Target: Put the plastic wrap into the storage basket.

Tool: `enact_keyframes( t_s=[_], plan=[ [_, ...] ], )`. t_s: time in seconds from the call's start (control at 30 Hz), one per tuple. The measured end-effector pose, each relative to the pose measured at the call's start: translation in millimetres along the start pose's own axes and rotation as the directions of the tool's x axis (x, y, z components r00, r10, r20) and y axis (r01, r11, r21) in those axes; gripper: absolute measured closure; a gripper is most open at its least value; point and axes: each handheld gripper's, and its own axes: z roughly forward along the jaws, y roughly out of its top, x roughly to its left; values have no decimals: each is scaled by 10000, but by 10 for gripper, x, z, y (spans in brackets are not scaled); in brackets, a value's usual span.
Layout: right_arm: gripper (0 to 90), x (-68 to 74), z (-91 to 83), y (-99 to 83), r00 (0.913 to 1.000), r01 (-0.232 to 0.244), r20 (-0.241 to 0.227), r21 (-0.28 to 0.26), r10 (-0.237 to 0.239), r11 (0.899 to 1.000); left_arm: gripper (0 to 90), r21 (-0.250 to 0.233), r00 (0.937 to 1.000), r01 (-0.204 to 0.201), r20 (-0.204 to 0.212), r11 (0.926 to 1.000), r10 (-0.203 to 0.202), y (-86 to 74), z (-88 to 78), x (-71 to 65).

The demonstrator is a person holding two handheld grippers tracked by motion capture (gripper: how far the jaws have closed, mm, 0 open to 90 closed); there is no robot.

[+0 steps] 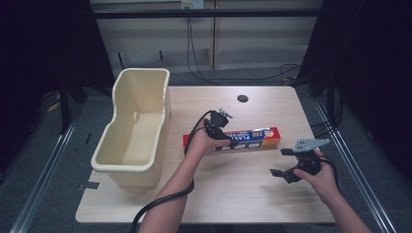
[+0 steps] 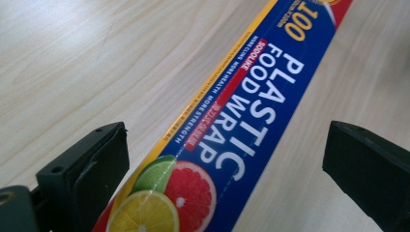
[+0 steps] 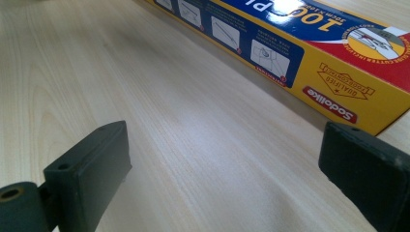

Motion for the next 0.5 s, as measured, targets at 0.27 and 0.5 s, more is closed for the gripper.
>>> enact_keyframes(
  t_s=[0.27,0.5],
  plan=[
    [43,2,2,-3,10000,13,-75,60,-13,10000,25,61,9998,-80,205,9999,79,33,124,-14],
    [43,0,-3,-3,9999,-33,-96,7,33,10000,37,275,9995,-18,328,9996,9,38,212,-13]
  ],
)
